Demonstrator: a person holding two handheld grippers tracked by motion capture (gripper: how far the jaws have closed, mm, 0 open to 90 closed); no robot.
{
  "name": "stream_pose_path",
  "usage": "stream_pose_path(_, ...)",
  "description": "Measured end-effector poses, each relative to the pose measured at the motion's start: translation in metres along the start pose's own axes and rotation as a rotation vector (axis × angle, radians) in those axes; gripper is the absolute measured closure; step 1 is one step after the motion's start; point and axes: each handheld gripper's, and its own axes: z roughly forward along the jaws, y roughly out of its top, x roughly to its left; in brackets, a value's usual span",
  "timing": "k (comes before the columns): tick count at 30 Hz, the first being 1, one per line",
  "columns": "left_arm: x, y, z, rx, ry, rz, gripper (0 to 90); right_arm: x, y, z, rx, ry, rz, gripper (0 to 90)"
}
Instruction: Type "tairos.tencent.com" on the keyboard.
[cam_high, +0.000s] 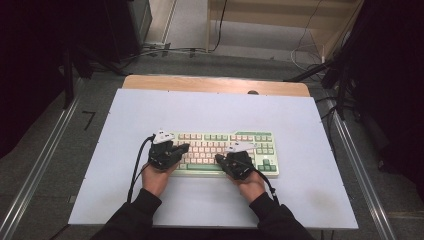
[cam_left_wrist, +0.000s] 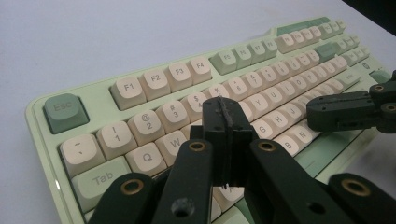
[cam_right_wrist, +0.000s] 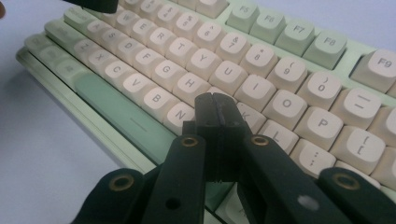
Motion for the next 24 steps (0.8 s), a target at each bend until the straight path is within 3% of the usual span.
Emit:
stream_pose_path(7, 0.0, 0.001, -0.002, -0.01, -0.002, -0.002, 90.0, -0.003, 0.004, -0.008, -0.031, 0.007, 0.024, 87.2)
stream_pose_path(19, 0.003, 0.002, -0.008, -0.029, -0.003, -0.015, 90.0, -0.021, 0.004, -0.028, -0.074, -0.027, 0.062, 83.9)
stream_pose_path(24, 0.003, 0.001, -0.011, -0.035, -0.006, -0.019, 90.0, -0.03, 0.0, -0.037, -0.085, -0.045, 0.08, 78.7)
